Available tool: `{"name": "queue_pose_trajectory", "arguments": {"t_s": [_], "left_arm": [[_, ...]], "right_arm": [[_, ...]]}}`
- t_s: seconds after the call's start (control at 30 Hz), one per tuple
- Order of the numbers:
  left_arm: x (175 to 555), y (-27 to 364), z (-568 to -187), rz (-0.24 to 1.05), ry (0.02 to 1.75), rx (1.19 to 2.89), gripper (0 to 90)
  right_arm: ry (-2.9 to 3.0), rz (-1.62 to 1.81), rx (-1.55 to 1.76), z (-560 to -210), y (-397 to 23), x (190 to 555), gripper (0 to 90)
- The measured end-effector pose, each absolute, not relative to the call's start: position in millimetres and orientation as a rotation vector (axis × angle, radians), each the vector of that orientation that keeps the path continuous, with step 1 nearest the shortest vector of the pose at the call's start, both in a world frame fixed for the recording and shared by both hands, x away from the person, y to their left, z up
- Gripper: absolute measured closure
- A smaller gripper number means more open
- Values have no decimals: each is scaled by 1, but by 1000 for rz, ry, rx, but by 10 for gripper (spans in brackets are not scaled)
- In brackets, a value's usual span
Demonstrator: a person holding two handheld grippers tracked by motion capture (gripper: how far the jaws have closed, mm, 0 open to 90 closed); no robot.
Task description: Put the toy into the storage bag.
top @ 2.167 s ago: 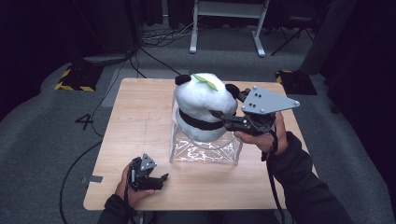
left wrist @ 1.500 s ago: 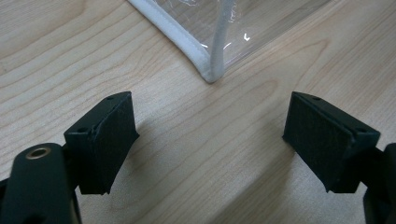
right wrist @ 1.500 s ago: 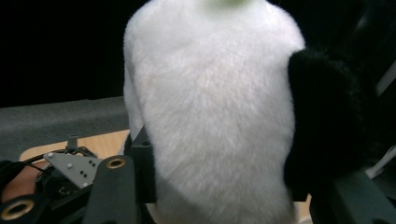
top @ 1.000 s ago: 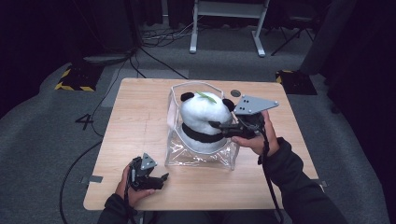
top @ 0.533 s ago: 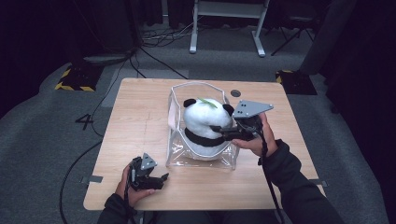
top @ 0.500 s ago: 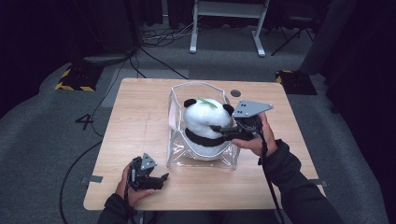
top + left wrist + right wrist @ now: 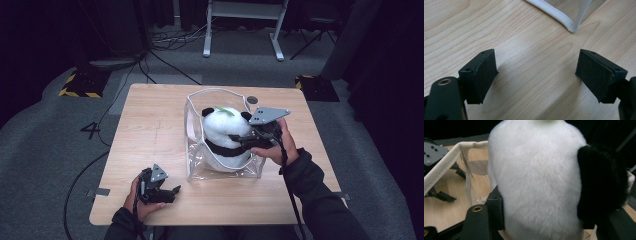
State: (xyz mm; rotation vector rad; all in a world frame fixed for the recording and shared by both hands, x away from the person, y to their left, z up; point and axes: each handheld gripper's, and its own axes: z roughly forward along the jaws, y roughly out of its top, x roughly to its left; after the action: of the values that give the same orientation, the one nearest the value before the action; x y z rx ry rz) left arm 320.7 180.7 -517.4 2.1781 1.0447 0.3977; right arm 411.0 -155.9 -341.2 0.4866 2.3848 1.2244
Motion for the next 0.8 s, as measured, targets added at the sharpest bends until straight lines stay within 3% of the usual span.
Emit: {"name": "queue_pose_trajectory", "arguments": {"t_s": [0.8], "left_arm": [[321, 181, -518, 397, 1046, 2175, 170]], "right_arm": [[2489, 1113, 516, -349, -159, 416, 243]]}}
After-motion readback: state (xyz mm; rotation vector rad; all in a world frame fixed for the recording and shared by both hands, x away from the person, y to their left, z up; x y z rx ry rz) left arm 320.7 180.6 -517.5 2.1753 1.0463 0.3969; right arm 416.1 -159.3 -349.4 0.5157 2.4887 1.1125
